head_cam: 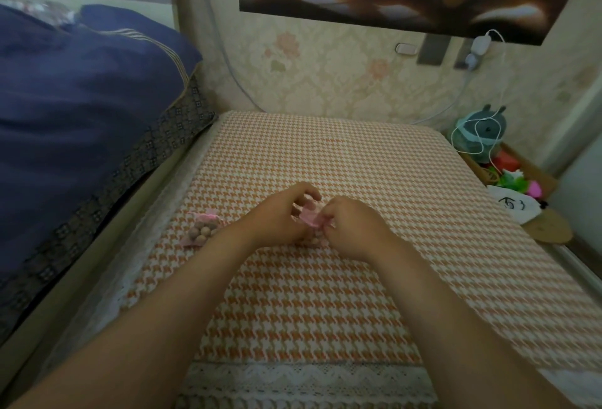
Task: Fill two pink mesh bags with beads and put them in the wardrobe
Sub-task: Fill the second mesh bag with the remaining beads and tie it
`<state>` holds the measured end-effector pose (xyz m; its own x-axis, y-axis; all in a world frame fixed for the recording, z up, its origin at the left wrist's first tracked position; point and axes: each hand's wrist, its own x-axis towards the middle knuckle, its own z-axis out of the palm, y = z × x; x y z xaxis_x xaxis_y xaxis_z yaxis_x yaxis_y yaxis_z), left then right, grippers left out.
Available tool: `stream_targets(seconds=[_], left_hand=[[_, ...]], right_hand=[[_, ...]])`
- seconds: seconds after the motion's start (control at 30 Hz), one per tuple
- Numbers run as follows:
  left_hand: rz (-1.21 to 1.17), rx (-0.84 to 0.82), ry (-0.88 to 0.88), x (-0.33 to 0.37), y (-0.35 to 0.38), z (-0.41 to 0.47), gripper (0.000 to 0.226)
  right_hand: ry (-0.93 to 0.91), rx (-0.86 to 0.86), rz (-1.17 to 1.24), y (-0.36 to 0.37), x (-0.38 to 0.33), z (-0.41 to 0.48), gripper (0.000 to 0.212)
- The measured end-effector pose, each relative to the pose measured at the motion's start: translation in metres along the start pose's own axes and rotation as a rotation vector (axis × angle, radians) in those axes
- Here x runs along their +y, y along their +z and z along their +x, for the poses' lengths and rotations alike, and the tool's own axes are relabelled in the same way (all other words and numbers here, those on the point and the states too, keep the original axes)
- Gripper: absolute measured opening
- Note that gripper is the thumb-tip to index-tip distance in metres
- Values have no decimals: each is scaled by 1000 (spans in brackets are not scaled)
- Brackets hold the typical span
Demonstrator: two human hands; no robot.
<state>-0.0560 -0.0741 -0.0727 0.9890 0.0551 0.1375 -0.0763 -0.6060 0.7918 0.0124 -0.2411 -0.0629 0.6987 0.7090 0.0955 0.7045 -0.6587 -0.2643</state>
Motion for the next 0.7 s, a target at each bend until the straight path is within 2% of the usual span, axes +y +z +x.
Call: stream_targets(seconds=[0.1, 0.27, 0.33, 0.4, 0.57, 0.7], left_hand=[[72, 11, 17, 4, -1, 0, 30], [222, 35, -72, 8, -5, 1, 5], [199, 73, -85, 11, -6, 2, 22], [179, 101, -115, 14, -6, 4, 30], [233, 142, -131, 11, -8, 9, 17], [192, 140, -166, 9, -12, 10, 13]], right_hand=[[17, 86, 116, -5, 4, 0, 25], [152, 270, 310, -10, 19, 5, 29], [182, 241, 295, -7, 27, 8, 33], [195, 172, 225, 0, 34, 12, 37], [89, 22, 27, 21, 40, 28, 45], [127, 35, 63, 36, 45, 39, 39]])
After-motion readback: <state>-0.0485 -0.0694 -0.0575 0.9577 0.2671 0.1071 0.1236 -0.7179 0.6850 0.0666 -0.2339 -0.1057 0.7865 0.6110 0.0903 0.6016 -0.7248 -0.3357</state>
